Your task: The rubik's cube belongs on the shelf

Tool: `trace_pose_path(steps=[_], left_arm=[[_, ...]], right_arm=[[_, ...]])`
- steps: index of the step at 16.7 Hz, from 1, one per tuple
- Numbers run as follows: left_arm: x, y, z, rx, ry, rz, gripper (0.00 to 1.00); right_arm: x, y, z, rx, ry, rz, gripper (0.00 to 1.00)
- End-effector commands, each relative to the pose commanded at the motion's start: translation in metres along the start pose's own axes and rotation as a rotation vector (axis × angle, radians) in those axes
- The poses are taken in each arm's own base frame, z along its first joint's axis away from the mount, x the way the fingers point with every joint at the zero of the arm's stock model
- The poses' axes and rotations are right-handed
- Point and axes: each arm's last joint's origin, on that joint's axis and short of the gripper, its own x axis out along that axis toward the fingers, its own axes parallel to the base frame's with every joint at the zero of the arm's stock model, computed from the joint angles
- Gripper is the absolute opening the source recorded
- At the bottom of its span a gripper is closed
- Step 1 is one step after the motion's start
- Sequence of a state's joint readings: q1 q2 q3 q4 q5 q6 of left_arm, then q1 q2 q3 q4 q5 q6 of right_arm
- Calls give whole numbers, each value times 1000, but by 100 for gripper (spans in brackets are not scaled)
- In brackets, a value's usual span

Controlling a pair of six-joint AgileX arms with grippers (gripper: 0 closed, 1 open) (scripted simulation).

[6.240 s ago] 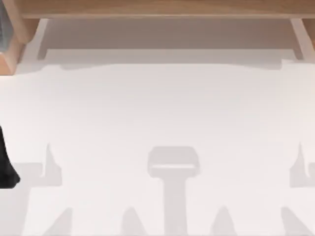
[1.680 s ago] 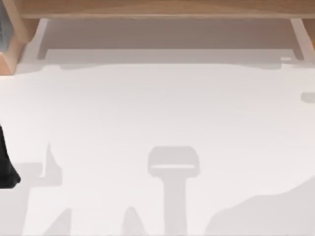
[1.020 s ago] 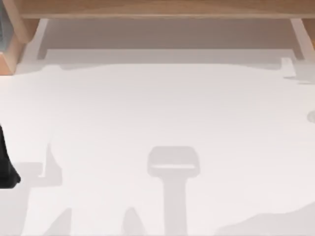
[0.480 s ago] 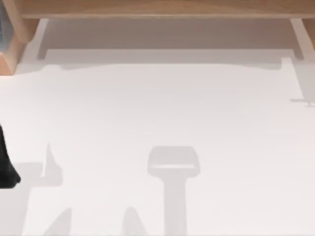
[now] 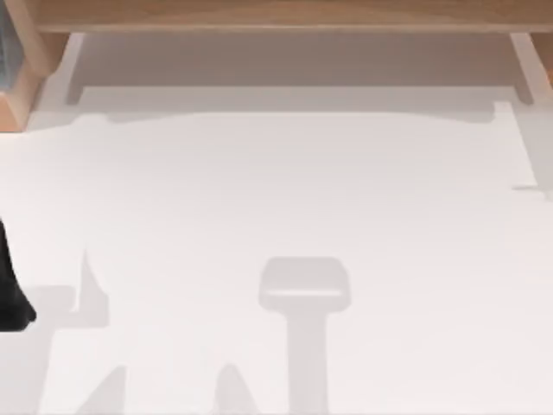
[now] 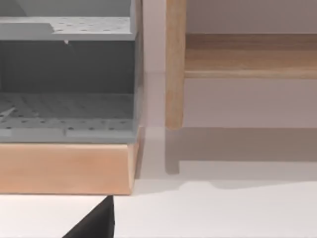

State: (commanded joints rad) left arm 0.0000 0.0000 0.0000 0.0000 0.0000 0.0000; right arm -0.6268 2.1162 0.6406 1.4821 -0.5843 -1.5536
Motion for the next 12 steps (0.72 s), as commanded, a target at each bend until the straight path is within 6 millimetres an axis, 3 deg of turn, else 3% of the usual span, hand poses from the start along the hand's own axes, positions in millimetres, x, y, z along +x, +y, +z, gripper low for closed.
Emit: trace_pose_path(steps=[5,10,12], left_arm=[[0,0,0,0,0,0,100],[0,0,0,0,0,0,100],[0,0,0,0,0,0,100]], right_arm=[[-41,1,2,5,-4,5,0],[-45,0,2,4,-5,4,0],[-45,0,2,4,-5,4,15]])
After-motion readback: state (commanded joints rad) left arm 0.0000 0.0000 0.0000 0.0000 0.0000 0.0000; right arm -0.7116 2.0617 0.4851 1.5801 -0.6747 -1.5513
